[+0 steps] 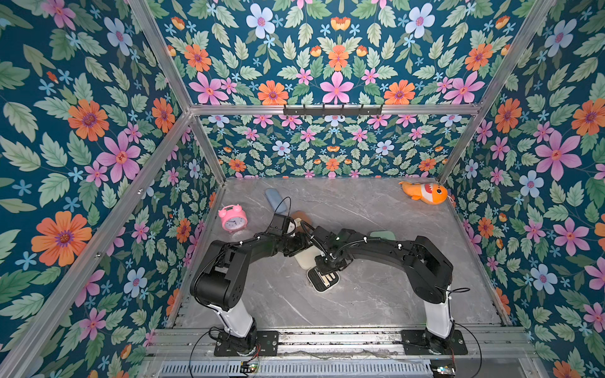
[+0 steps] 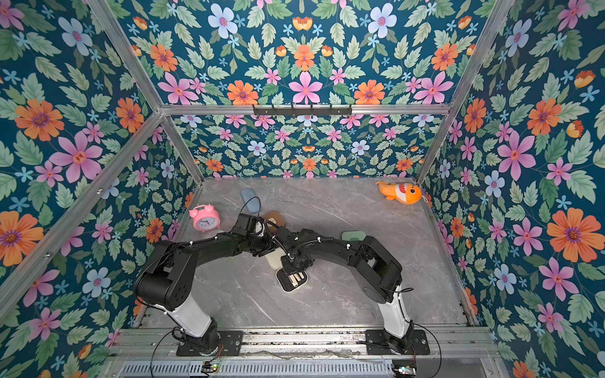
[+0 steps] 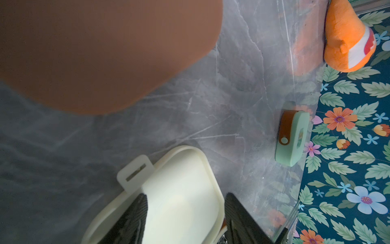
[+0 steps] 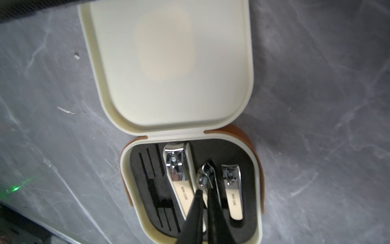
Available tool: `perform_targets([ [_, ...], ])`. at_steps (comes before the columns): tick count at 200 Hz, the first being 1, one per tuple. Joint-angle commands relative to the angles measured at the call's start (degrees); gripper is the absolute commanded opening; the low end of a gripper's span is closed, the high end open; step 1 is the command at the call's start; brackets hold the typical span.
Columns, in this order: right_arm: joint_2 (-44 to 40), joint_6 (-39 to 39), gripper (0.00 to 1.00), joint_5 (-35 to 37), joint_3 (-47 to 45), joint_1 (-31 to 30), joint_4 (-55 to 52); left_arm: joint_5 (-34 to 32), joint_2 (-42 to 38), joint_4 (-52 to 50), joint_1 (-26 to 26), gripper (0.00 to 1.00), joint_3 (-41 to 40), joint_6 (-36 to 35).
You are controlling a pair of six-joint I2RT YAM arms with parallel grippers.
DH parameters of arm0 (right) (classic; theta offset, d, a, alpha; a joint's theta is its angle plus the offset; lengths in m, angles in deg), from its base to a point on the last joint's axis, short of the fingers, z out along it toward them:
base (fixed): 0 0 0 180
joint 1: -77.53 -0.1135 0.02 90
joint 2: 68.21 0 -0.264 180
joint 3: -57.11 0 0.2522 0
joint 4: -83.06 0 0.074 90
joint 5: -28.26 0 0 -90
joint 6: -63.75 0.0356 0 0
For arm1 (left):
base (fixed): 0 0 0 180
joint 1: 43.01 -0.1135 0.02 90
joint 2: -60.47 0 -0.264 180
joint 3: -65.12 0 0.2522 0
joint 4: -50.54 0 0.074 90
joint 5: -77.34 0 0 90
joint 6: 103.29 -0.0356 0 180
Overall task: Organize nail clipper sets
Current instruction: Adjust the nail clipper in the storage box.
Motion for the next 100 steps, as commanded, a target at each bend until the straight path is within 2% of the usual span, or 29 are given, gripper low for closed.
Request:
perform_targets([
  [1,0.4,0.0,0.1,0.2,-0.3,-0.1,-0.8,-0.7,0.1,-1.7,0.0,0.62,0.1,-0.5],
  [100,0.7,1.2,0.08,0.4,-4.2,1.0,0.8,-0.9,-0.2,-1.6,-0.1,0.61,-0.4,-0.5],
])
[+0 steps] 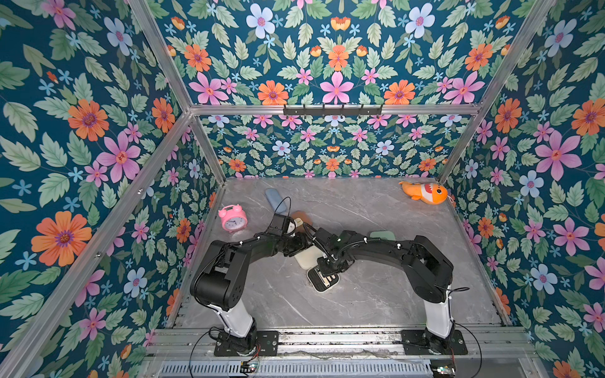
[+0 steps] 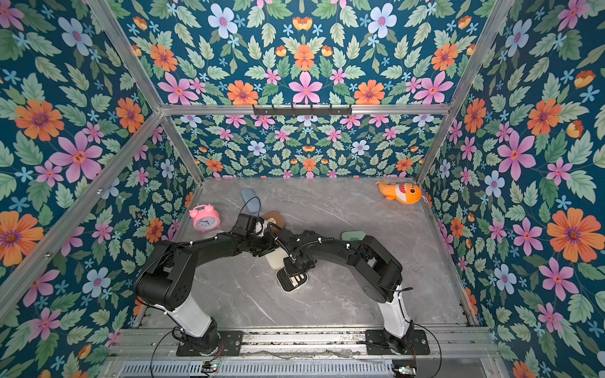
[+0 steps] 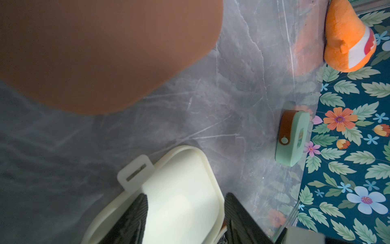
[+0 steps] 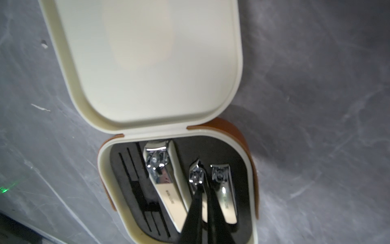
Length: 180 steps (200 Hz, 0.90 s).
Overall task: Organize nail clipper sets
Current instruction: Adjust the nail clipper in the storage box.
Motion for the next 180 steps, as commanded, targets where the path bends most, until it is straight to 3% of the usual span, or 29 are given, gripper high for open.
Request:
perform_targets([
  [1,0.6,0.7,0.08,1.2,-1.4,0.2,-0.8,-0.9,-0.1,-1.6,-0.1,0.61,-0.3,-0.5],
  [53,0.9,0.9,0.07,1.1,-4.7,0.2,1.5,-1.5,-2.0,-3.7,-0.1,0.62,1.3,-1.5],
  [101,-1.9,0.4,0.08,0.4,-2.0,0.2,-0.6,-1.9,-5.7,-8.7,-0.4,0.63,6.6,-3.2],
  [149,-12.0,-2.3,0.33,5.1,4.5,0.3,-9.3,-4.7,-11.3,-9.7,-5.4,0.76,6.9,-4.4],
  [180,-20.4,-2.2,0.47,10.2,1.0,0.7,-14.0,-2.6,-15.5,-4.5,-12.4,0.82,0.9,-2.0],
])
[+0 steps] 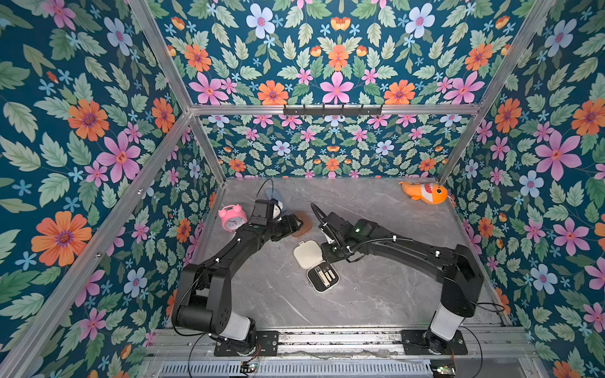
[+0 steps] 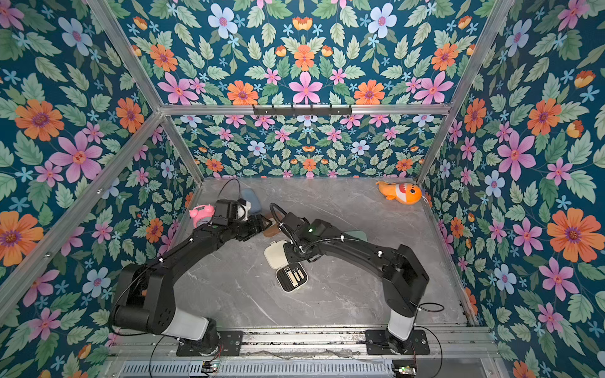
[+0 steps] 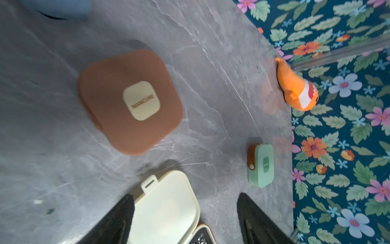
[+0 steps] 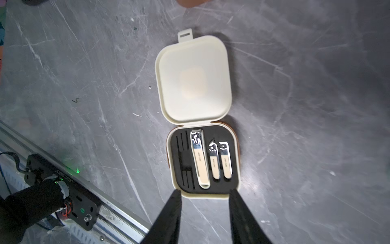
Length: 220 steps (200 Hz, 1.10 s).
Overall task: Organize nail clipper sets
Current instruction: Close the storage box at the center of the board.
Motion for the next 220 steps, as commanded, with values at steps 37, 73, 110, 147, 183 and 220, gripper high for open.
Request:
perform_targets([
  [37,-12.2,4.4,0.53,4.8,-13.5,0.3,-5.5,3.3,-3.3,8.6,-8.8,0.82,-9.2,3.7],
  [73,-13.7,10.1,0.53,0.8,-22.9,-0.2,1.1,6.0,-0.6,14.4,-10.9,0.88,-12.4,5.9],
  [110,-9.9,12.1,0.45,-0.3,-23.1,-2.3,3.4,10.4,3.8,23.1,-11.9,0.89,-15.5,9.8],
  [147,-5.4,12.6,0.41,-2.7,-21.9,-3.9,5.6,14.5,8.1,30.7,-11.9,0.88,-18.5,12.1],
  [183,-1.4,12.9,0.38,-4.5,-21.4,-4.1,6.8,18.0,10.6,34.1,-11.7,0.87,-19.5,12.5],
  [220,0.8,12.8,0.37,-5.5,-21.4,-4.2,8.2,21.7,13.7,36.4,-10.2,0.85,-19.8,12.1],
])
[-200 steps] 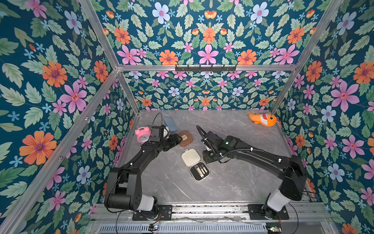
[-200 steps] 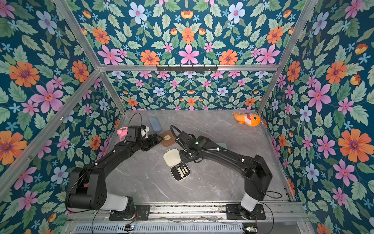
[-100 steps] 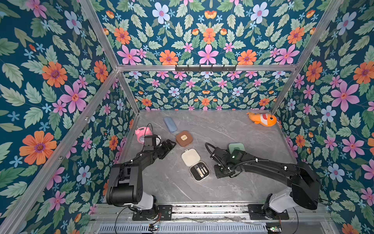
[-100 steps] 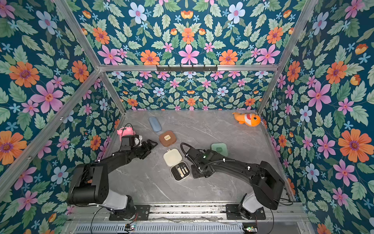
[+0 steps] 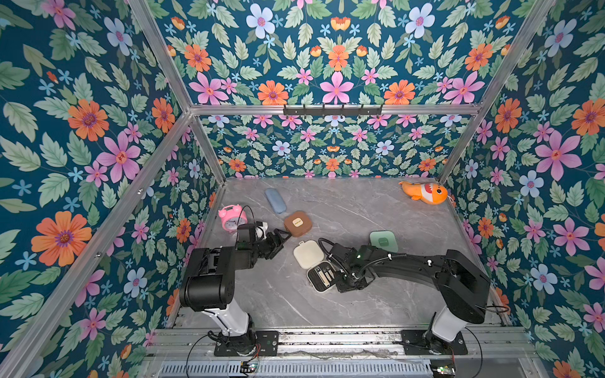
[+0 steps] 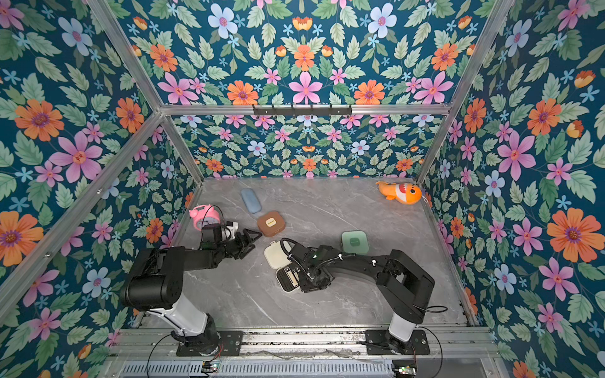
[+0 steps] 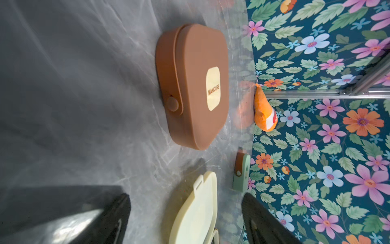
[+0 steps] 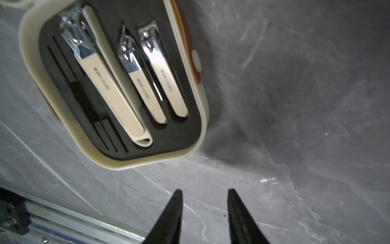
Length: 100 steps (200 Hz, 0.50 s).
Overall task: Organize nail clipper sets
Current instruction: Close the storage box at the center of the board.
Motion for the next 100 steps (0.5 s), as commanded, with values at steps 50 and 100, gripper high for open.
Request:
perform_targets([
  [50,4.0,0.7,0.37,-0.5,1.5,0.8,1.8,5.3,4.0,2.0,5.7,0.85,1.0,-0.2],
  [100,5.6,0.0,0.37,-0.6,3.1,2.3,2.5,8.2,1.2,3.1,6.1,0.85,1.1,0.5],
])
